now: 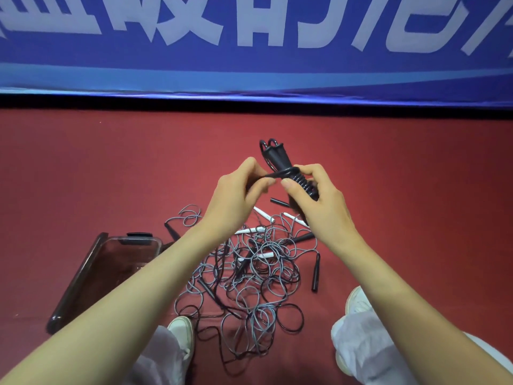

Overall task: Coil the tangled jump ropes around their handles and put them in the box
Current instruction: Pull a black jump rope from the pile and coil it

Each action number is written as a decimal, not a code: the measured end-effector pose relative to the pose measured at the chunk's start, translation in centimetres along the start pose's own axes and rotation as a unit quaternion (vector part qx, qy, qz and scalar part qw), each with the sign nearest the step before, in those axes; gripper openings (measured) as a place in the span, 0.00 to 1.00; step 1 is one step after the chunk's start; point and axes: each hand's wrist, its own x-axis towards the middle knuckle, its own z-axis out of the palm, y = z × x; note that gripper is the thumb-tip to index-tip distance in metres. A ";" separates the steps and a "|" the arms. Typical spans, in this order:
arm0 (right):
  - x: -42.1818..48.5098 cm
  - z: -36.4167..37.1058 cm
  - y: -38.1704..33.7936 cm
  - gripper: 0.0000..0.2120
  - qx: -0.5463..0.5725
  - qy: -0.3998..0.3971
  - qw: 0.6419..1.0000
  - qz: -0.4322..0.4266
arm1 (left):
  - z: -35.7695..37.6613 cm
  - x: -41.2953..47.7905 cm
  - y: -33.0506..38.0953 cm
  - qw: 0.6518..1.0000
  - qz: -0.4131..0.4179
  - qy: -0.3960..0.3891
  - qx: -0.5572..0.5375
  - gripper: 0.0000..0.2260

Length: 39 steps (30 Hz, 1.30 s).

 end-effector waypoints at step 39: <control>-0.3 -0.5 1.1 0.18 -0.242 -0.342 0.889 0.182 | -0.7 0.0 -0.8 0.955 -0.080 -0.285 -0.020 0.05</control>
